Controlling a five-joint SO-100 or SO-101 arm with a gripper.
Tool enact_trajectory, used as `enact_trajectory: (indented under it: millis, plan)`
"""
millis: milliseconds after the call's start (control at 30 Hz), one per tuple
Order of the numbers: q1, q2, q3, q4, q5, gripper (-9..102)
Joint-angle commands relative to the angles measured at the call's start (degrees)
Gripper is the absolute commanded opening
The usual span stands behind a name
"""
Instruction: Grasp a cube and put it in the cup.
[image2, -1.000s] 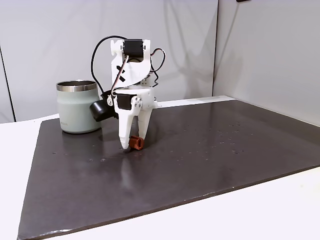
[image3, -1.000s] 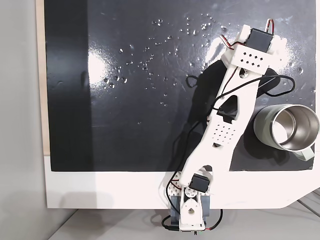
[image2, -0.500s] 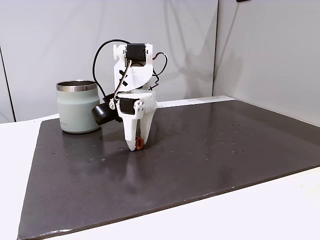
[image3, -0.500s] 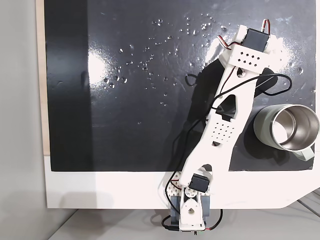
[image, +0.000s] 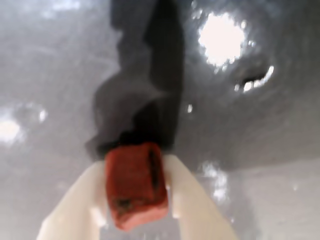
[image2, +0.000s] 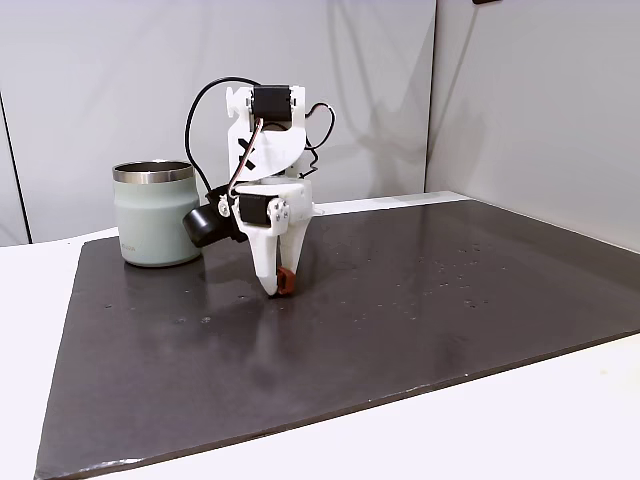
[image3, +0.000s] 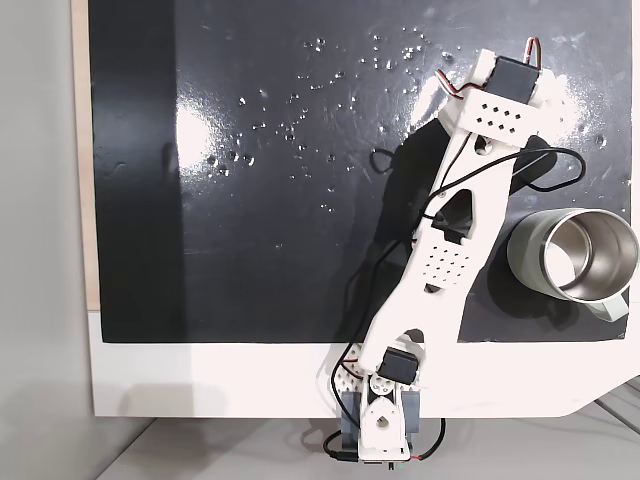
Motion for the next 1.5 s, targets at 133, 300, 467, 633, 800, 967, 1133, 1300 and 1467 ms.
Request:
enact_trajectory:
  millis: [133,300,467,633,800,967,1133,1300,1467]
  plan:
    - [-1.5,14.6,4.0,-0.2,-0.9,5]
    - [-1.2,22.7,8.5,-1.0,-1.1,5]
    - [-0.1,30.5,11.2,-1.6,-1.0,5]
    - [0.2,38.0,13.1,-2.1,-1.3,5]
    - [0.0,44.5,15.7,-2.5,-2.0,5]
    - [0.8,48.5,17.7,-2.7,-4.2,4]
    - [4.7,49.5,17.8,-2.4,-6.7,4]
    - [10.6,50.8,17.8,-0.5,-10.5,4]
    - [15.8,51.6,17.8,1.7,-15.0,3]
